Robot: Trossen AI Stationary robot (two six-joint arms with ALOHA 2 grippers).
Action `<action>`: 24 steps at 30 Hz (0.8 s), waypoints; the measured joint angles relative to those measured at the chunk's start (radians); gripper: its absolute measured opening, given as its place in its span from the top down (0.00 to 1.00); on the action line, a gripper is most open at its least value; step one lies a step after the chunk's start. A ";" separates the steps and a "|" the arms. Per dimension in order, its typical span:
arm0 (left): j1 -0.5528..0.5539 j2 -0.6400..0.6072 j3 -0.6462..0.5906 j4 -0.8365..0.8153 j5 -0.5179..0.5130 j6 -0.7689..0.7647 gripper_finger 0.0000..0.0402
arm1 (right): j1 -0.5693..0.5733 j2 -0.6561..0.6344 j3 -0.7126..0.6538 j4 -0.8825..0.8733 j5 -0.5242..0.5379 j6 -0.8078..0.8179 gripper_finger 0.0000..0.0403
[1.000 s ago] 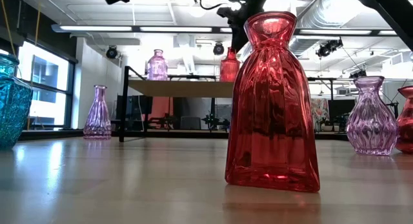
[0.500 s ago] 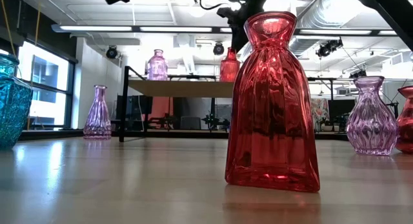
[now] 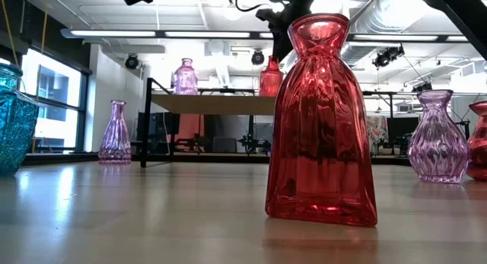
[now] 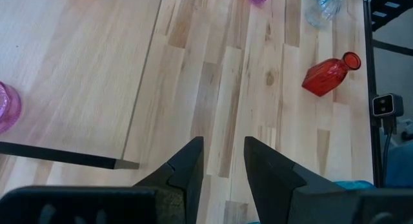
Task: Sort vases onto shelf
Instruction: Put the top right red vase on the shelf
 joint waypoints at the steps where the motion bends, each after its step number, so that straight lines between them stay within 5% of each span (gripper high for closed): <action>1: 0.000 0.000 0.000 0.000 0.000 0.000 0.74 | 0.000 0.000 0.000 0.000 0.000 -0.002 0.95; 24: 0.000 0.000 0.000 0.000 0.000 0.000 0.74 | 0.000 -0.001 0.000 0.009 0.001 0.007 0.95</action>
